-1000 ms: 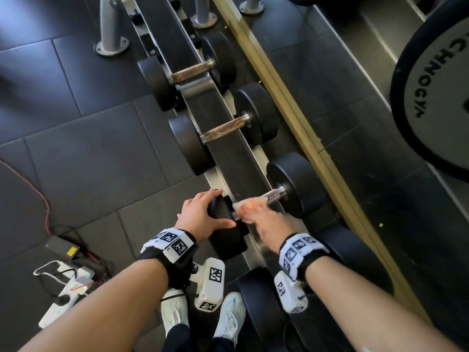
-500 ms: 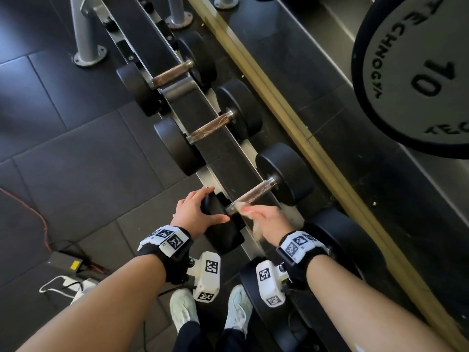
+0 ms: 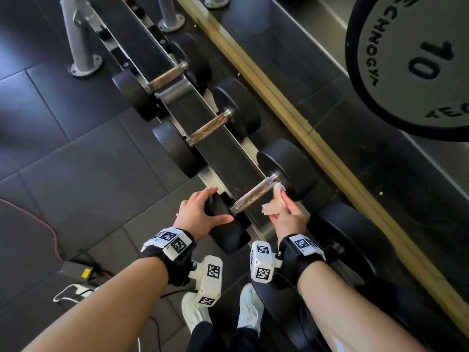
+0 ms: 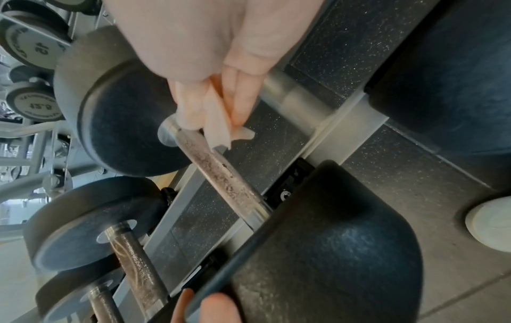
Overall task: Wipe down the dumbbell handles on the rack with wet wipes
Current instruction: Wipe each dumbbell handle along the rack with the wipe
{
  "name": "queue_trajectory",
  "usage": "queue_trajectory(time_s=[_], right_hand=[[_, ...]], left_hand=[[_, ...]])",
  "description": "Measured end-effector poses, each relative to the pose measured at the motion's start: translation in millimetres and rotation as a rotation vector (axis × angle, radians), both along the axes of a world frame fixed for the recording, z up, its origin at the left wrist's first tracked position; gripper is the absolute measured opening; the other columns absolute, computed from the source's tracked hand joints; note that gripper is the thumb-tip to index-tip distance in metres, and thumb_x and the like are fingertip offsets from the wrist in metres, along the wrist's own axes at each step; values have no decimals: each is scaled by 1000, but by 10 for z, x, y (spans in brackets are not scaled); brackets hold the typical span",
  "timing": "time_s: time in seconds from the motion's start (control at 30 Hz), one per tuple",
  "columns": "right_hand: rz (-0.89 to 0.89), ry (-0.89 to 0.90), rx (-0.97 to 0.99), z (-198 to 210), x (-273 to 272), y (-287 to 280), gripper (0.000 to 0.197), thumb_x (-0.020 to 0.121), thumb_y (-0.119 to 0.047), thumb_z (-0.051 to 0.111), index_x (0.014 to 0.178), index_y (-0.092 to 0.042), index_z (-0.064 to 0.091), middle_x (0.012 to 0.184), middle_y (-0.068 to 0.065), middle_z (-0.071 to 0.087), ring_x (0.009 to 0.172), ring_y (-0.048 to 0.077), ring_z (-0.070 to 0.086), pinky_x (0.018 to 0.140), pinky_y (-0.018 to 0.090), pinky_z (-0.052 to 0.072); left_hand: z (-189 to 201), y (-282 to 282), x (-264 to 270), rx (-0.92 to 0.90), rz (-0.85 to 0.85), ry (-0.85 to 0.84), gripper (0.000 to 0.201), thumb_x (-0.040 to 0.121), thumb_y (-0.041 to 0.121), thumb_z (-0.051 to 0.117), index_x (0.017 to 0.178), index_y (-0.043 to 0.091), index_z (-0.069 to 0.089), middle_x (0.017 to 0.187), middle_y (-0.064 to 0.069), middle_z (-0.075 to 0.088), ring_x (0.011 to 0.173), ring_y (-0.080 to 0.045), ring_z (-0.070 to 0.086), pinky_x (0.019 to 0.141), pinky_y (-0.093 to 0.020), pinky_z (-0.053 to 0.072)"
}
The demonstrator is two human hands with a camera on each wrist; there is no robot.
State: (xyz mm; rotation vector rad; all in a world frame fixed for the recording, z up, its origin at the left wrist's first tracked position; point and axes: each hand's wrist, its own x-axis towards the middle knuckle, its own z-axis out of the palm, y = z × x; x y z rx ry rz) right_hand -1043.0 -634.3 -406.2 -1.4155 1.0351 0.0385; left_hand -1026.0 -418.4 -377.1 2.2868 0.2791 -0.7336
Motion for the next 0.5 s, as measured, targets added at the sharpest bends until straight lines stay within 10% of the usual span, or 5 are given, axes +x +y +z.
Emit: queue_trajectory(time_s=[0.17, 0.27, 0.5], right_hand=[[215, -19, -15, -76, 162, 26, 24, 93, -26, 65, 103, -47, 72, 121, 7, 66, 106, 20, 66, 94, 34, 55], [341, -7, -123, -73, 200, 57, 25, 97, -39, 55, 113, -28, 71, 116, 14, 68, 110, 32, 64, 100, 48, 50], [489, 44, -120, -8, -54, 334, 25, 97, -20, 61, 119, -22, 70, 110, 2, 72, 103, 15, 65, 95, 24, 48]], left_hand=[[-10, 22, 2, 4, -19, -41, 91, 65, 63, 79, 144, 41, 40, 140, 9, 46, 129, -25, 38, 112, -43, 31], [-37, 31, 20, 6, -33, -58, 91, 64, 64, 79, 143, 40, 42, 137, 10, 48, 127, -24, 40, 112, -40, 32], [-77, 45, 24, 12, -44, -88, 92, 61, 65, 79, 141, 37, 46, 134, 8, 51, 126, -23, 44, 108, -33, 31]])
